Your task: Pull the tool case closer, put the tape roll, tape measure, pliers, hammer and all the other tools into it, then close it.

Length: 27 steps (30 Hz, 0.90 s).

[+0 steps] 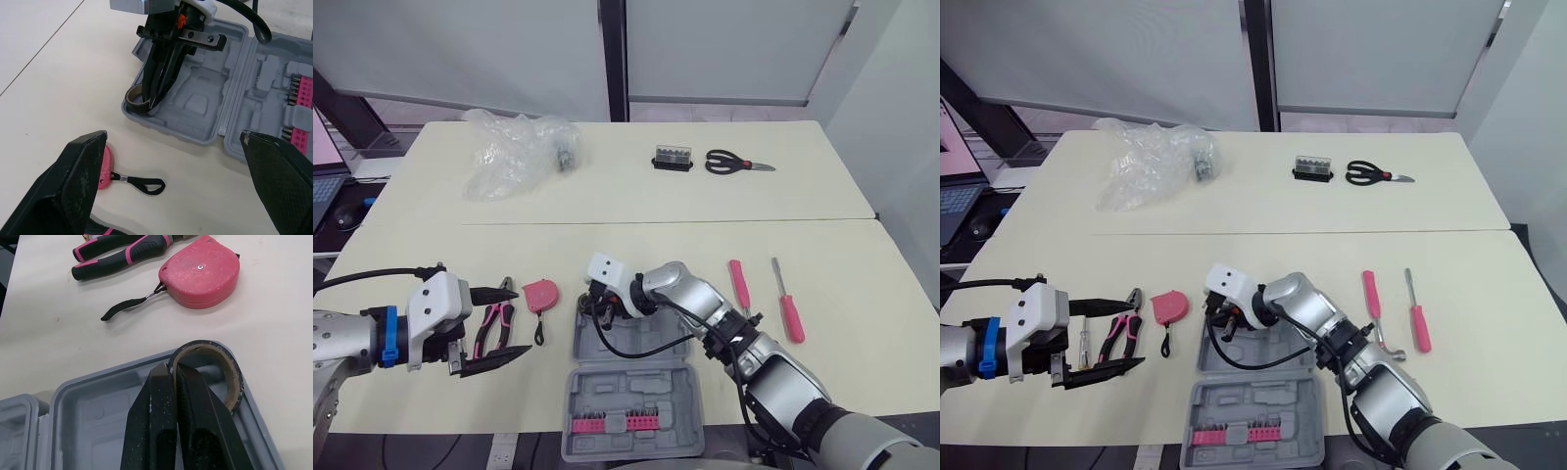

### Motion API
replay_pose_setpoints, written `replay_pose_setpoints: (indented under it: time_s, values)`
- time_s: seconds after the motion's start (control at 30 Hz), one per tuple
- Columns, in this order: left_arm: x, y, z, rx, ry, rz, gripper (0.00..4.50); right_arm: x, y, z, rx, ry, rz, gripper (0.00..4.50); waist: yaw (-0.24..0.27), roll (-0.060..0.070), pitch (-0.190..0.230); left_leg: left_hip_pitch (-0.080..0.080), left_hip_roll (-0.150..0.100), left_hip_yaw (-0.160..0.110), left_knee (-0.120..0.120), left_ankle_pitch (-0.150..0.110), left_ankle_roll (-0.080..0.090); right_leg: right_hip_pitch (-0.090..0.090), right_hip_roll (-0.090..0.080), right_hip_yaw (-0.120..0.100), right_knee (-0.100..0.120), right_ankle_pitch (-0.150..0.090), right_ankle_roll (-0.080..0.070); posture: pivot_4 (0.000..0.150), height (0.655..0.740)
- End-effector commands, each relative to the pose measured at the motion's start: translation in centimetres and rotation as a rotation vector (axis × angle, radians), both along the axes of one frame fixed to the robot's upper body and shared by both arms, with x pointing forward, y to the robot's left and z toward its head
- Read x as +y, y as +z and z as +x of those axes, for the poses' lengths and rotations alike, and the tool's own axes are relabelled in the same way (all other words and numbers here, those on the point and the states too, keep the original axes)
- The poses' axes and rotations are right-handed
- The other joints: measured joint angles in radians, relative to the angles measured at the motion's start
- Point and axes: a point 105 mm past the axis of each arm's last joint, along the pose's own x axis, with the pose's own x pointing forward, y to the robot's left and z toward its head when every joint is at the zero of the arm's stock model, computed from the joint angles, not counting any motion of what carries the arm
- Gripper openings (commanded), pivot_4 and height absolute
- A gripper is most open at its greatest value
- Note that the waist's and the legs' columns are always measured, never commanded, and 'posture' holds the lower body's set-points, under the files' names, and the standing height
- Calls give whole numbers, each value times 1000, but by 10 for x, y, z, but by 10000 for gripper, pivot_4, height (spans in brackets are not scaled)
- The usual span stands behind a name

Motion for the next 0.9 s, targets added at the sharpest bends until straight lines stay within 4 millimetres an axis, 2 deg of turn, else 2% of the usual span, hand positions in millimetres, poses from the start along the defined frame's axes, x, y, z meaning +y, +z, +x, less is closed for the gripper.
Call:
replay_pose_setpoints:
  time_s: [0.03, 0.4, 0.6, 0.8, 0.9]
  values:
    - [1, 3, 1, -23, 2, 6, 45000, 8, 8, -2, -10, 32, 21, 44, 0, 0, 0, 0, 0, 0, 0, 0, 0, 0, 0, 0, 0, 0, 0, 1500, 7400]
    - [2, 1, -1, -23, 3, 6, 45000, 8, -5, -2, -6, 33, -12, 44, 0, 0, 0, 0, 0, 0, 0, 0, 0, 0, 0, 0, 0, 0, 0, 1500, 7400]
    - [3, 0, -1, -24, 7, 7, 45000, 9, 5, -1, -10, 29, 23, 44, 0, 0, 0, 0, 0, 0, 0, 0, 0, 0, 0, 0, 0, 0, 0, 1500, 7400]
    - [5, -1, -2, -26, 15, 7, 45000, 3, 27, -9, -12, 59, 93, 15147, 0, 0, 0, 0, 0, 0, 0, 0, 0, 0, 0, 0, 0, 0, 0, 1500, 7400]
    - [6, -2, -2, -25, 18, 7, 45000, -1, 31, -17, -35, 103, 120, 15147, 0, 0, 0, 0, 0, 0, -1, 0, 0, 0, 0, 0, 0, 0, 0, 1500, 7400]
